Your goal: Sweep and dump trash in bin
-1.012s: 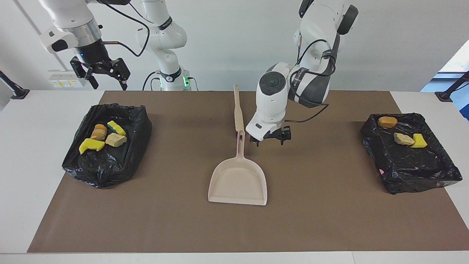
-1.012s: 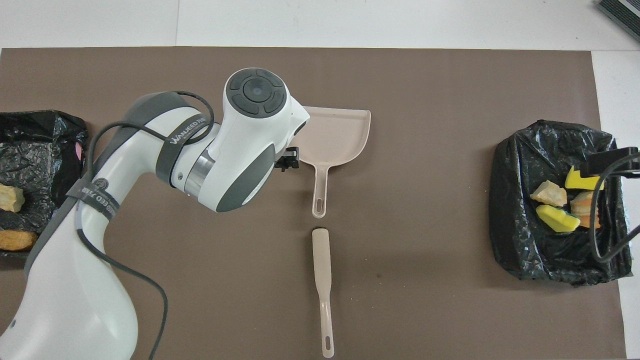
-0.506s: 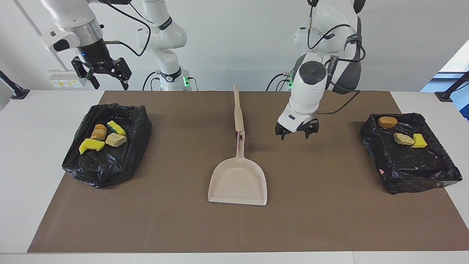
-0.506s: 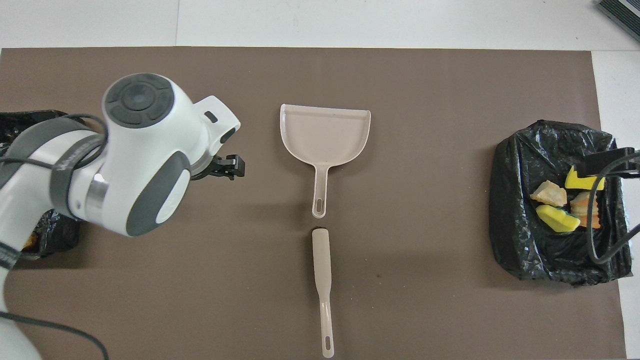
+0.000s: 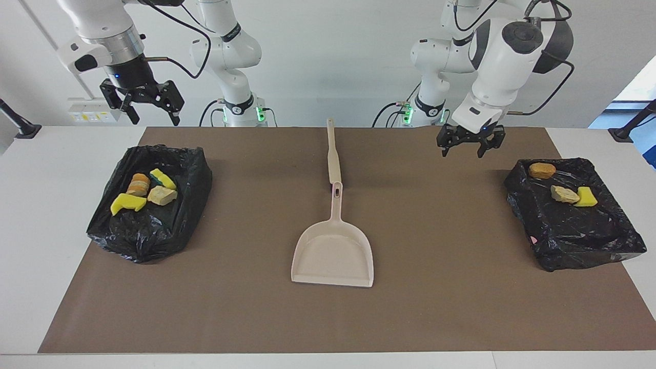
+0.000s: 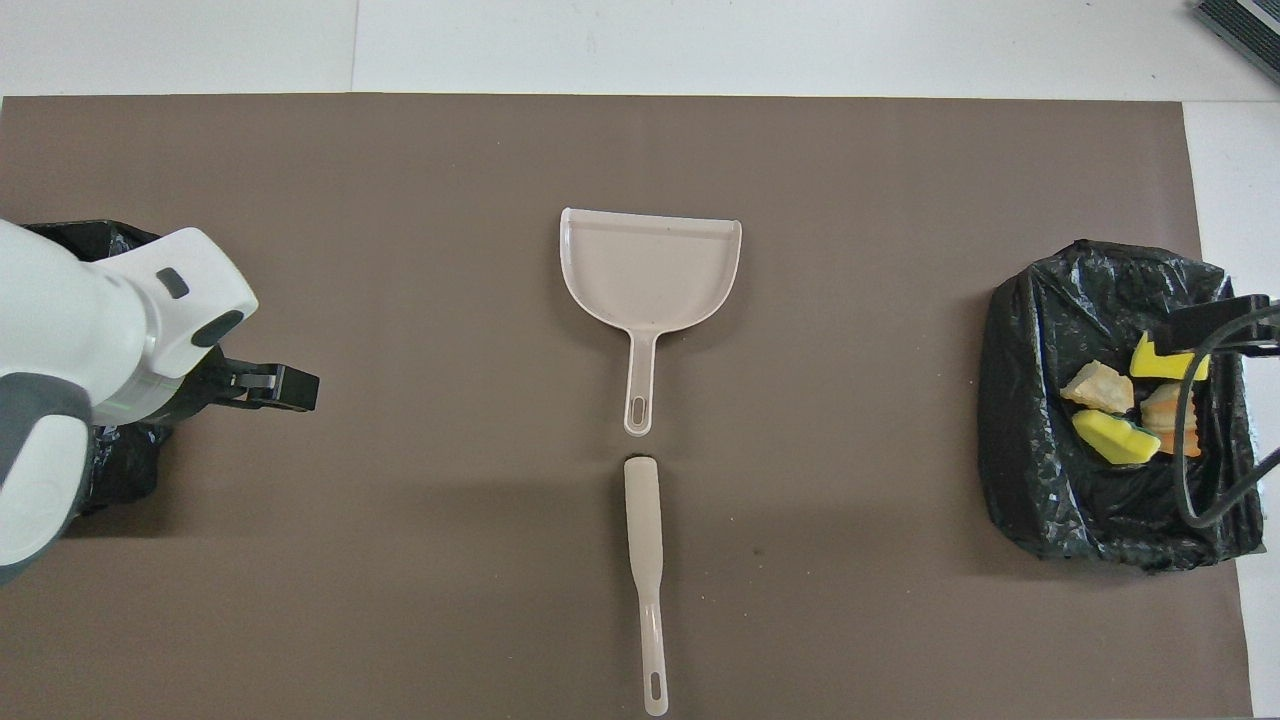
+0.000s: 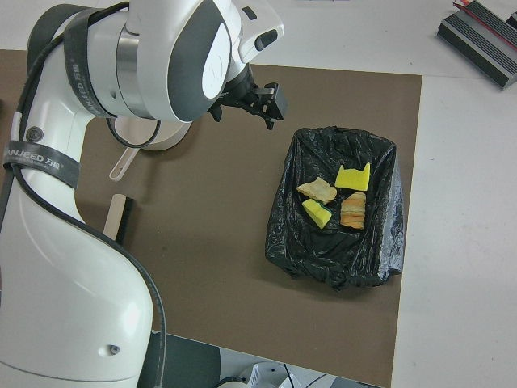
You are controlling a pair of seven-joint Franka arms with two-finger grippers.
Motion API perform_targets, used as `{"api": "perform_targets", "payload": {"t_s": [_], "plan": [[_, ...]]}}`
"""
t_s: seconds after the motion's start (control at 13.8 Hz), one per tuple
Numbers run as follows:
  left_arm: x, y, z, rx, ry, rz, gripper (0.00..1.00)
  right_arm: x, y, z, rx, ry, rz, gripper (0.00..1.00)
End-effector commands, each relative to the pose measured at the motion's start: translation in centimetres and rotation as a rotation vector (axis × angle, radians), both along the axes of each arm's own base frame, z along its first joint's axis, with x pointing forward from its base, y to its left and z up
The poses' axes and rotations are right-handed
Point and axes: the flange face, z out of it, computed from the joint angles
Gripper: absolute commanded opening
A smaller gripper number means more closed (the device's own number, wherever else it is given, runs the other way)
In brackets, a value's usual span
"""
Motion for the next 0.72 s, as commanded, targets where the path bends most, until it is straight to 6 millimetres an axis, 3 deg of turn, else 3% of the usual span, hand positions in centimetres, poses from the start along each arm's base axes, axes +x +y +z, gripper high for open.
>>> {"api": "perform_targets", "payload": {"t_s": [0.0,0.22,0.43,0.65], "plan": [[-1.2,3.4,5.0,-0.014,0.025,-0.025,1.00,-0.4,-0.1,0.3,0.010,-0.003,0.011,1.00],[-0.2,6.1,10.0,-0.016,0.036,-0.050,1.00,-0.4,0.0,0.3,0.012,-0.003,0.011,1.00],[1.9,6.5,12.1,-0.017,0.072,-0.054,1.00,-0.4,0.0,0.2,0.011,-0.002,0.011,1.00],[3.9,6.6,12.6,-0.020,0.097,-0.049,1.00,-0.4,-0.1,0.2,0.010,-0.002,0.011,1.00]]}}
